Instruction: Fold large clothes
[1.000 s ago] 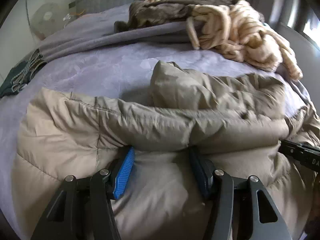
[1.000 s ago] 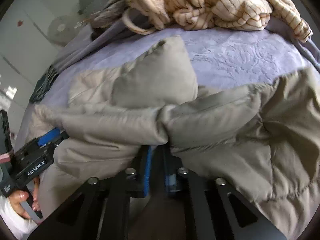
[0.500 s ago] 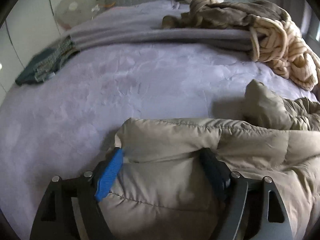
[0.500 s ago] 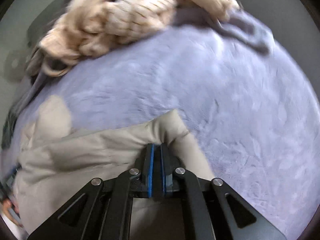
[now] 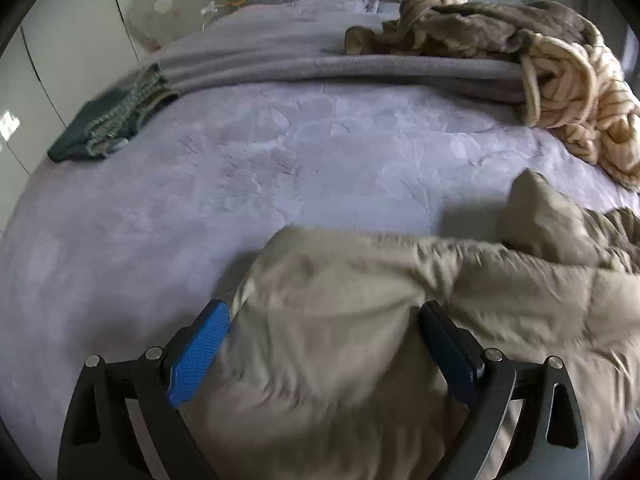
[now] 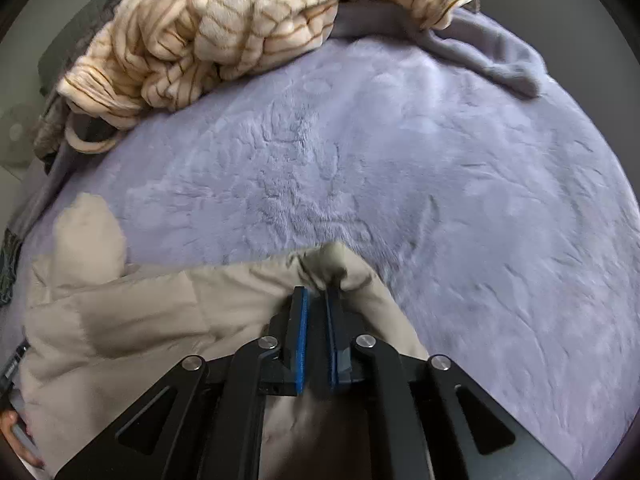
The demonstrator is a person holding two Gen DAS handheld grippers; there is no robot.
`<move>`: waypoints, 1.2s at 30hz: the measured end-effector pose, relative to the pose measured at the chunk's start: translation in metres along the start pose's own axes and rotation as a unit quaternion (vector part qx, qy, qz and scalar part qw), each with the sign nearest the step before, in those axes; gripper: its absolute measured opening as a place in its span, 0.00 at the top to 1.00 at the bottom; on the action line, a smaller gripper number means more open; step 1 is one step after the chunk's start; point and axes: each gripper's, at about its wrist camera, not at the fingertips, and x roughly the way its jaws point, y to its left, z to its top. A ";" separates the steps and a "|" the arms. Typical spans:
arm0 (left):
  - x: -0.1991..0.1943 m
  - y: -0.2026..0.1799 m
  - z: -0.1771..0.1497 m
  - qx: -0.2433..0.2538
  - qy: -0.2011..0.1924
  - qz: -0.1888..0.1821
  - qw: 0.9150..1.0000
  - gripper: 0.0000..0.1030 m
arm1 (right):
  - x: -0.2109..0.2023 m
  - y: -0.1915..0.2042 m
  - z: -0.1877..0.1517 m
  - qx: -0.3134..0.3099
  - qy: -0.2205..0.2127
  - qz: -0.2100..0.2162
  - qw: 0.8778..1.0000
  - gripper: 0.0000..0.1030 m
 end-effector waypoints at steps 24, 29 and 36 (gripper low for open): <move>-0.134 -0.012 -0.122 0.016 0.068 -0.039 0.997 0.06 | -0.119 -0.012 -0.156 0.030 0.044 0.105 0.993 0.40; -0.137 -0.014 -0.135 0.004 0.076 -0.038 0.996 0.01 | -0.120 -0.019 -0.167 0.040 0.057 0.112 0.991 0.34; -0.137 -0.021 -0.151 -0.003 0.090 -0.026 0.996 0.00 | -0.116 -0.028 -0.177 0.048 0.073 0.139 0.986 0.25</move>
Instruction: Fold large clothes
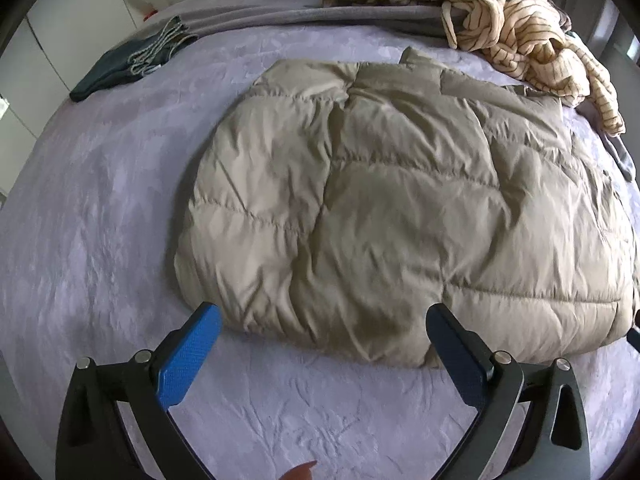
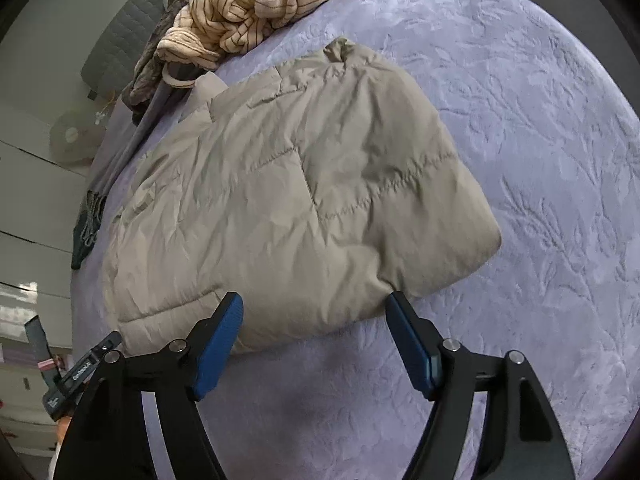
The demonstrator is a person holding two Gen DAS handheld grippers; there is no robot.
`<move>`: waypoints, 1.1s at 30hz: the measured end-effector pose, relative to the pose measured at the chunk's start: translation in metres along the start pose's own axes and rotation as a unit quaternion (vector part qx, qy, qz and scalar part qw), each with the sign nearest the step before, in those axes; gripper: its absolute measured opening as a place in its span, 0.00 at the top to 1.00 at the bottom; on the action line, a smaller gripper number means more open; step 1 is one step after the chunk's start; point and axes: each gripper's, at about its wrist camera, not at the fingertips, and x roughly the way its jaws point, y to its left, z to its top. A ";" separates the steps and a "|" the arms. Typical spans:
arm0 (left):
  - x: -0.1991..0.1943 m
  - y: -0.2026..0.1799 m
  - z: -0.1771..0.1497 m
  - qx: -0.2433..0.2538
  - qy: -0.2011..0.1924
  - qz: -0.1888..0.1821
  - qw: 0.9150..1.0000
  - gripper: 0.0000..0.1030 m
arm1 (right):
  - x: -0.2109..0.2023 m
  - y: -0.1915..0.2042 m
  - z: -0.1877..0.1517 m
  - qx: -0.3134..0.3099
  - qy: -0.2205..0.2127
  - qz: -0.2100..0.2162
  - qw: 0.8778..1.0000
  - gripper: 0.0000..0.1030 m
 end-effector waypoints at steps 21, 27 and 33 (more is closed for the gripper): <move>0.019 0.016 -0.029 -0.040 0.046 -0.068 0.996 0.00 | 0.014 -0.038 -0.047 0.134 0.001 0.078 0.988 0.15; 0.022 0.037 -0.027 -0.061 0.048 -0.113 0.991 0.00 | 0.019 -0.047 -0.048 0.186 -0.018 0.102 0.977 0.15; 0.040 0.077 -0.021 -0.151 0.054 -0.154 0.975 0.00 | 0.034 -0.048 -0.034 0.230 -0.028 0.136 0.963 0.15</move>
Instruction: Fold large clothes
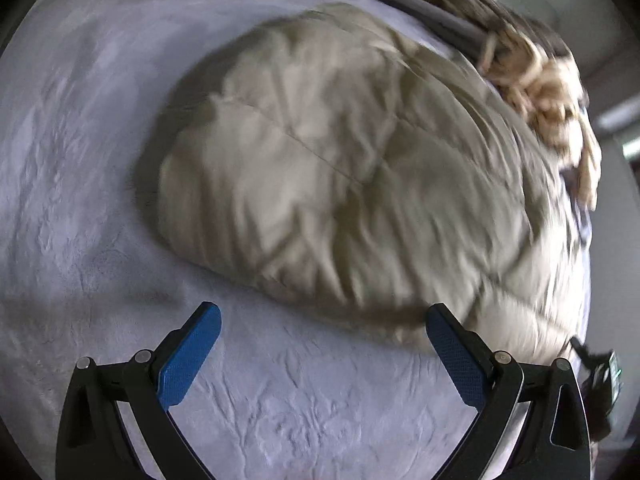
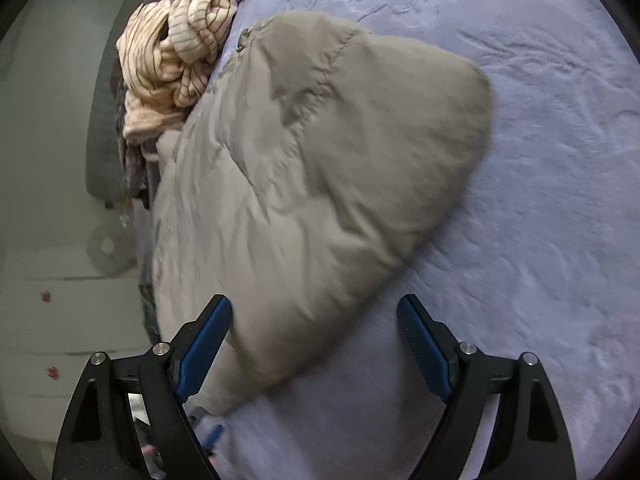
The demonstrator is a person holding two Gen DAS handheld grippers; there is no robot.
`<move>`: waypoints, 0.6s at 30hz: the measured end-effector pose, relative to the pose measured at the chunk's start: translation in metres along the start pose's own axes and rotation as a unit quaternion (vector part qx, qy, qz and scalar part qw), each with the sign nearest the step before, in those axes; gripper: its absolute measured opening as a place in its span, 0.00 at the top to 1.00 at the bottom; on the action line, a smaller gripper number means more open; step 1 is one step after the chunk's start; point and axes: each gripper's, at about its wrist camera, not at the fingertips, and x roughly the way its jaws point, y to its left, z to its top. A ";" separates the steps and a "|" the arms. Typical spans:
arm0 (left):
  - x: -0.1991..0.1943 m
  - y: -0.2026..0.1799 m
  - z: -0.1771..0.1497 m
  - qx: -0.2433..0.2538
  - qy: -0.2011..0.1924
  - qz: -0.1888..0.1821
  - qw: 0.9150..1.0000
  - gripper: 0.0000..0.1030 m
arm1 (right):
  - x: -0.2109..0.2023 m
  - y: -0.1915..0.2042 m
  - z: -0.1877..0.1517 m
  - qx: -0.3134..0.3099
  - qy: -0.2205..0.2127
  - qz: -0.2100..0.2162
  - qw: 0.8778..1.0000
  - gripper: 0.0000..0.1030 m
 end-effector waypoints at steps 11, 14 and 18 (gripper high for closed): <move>0.026 0.037 0.020 -0.096 0.017 -0.124 0.988 0.00 | 0.026 0.028 0.027 0.022 0.016 0.082 0.996 0.00; 0.029 0.039 0.027 -0.110 0.004 -0.133 0.985 0.00 | 0.035 0.026 0.030 0.024 0.034 0.078 0.996 0.00; 0.040 0.029 0.048 -0.127 -0.011 -0.138 0.982 0.00 | 0.045 0.027 0.030 0.011 0.048 0.071 0.996 0.00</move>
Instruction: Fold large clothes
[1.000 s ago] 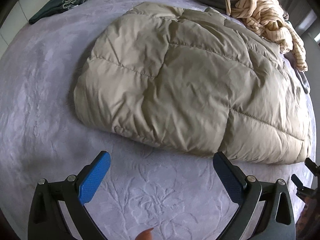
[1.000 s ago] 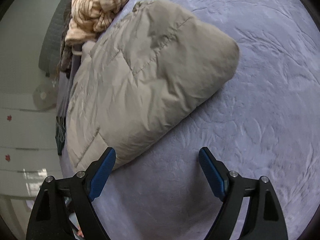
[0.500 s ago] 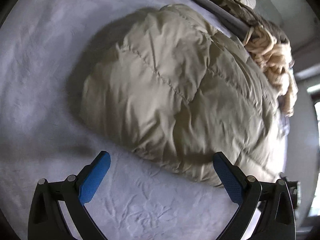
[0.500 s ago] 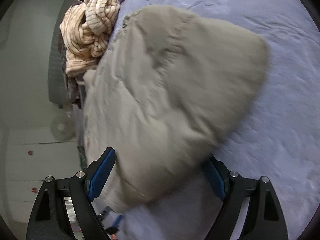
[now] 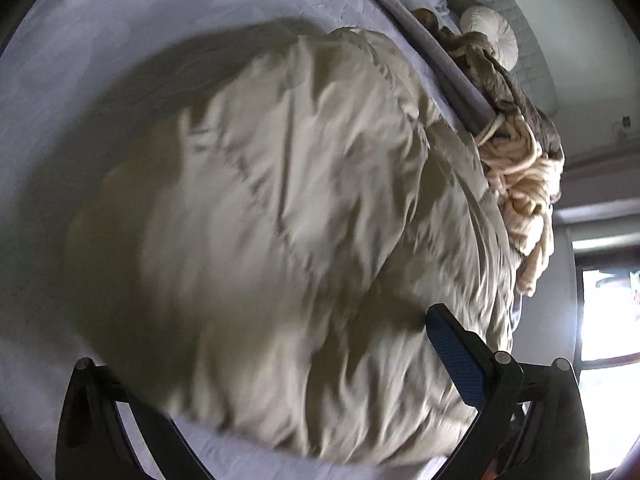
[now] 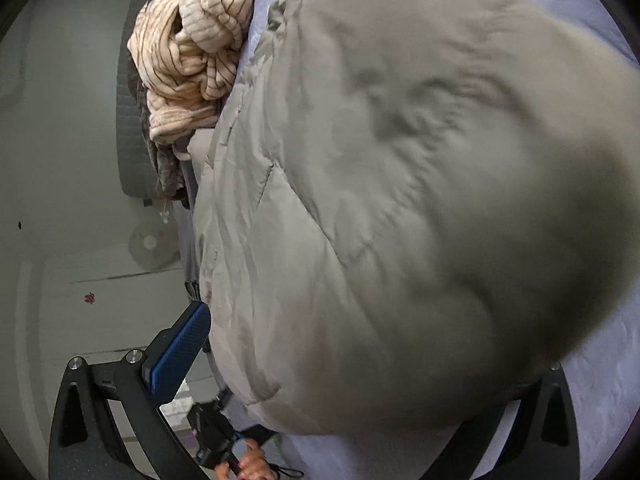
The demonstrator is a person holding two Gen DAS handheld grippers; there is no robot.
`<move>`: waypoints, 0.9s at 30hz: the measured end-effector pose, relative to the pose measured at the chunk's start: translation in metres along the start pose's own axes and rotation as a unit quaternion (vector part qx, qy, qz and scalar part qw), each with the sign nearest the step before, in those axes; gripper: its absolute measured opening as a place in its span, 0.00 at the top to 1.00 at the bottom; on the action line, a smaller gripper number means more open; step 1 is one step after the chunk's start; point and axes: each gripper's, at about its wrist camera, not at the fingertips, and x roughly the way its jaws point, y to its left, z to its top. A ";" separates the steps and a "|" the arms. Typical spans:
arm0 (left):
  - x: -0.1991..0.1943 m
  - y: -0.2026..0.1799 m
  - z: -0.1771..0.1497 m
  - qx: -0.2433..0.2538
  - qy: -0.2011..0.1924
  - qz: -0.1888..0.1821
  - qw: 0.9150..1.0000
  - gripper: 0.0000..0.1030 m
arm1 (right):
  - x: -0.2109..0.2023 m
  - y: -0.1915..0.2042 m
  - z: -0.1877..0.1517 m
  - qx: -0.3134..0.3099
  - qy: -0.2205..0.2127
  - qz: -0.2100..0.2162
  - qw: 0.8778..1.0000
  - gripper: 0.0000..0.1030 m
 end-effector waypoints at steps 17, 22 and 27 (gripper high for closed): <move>-0.039 -0.065 -0.027 0.246 -0.089 0.096 0.960 0.82 | -0.018 0.005 -0.024 0.014 -0.010 -0.010 1.000 0.78; -0.066 -0.061 -0.045 0.284 -0.075 0.086 0.952 0.82 | -0.042 0.011 -0.053 -0.011 -0.017 -0.028 0.999 0.78; -0.094 -0.041 -0.076 0.306 -0.045 0.078 0.948 0.82 | -0.071 -0.002 -0.102 -0.010 -0.018 -0.054 0.998 0.78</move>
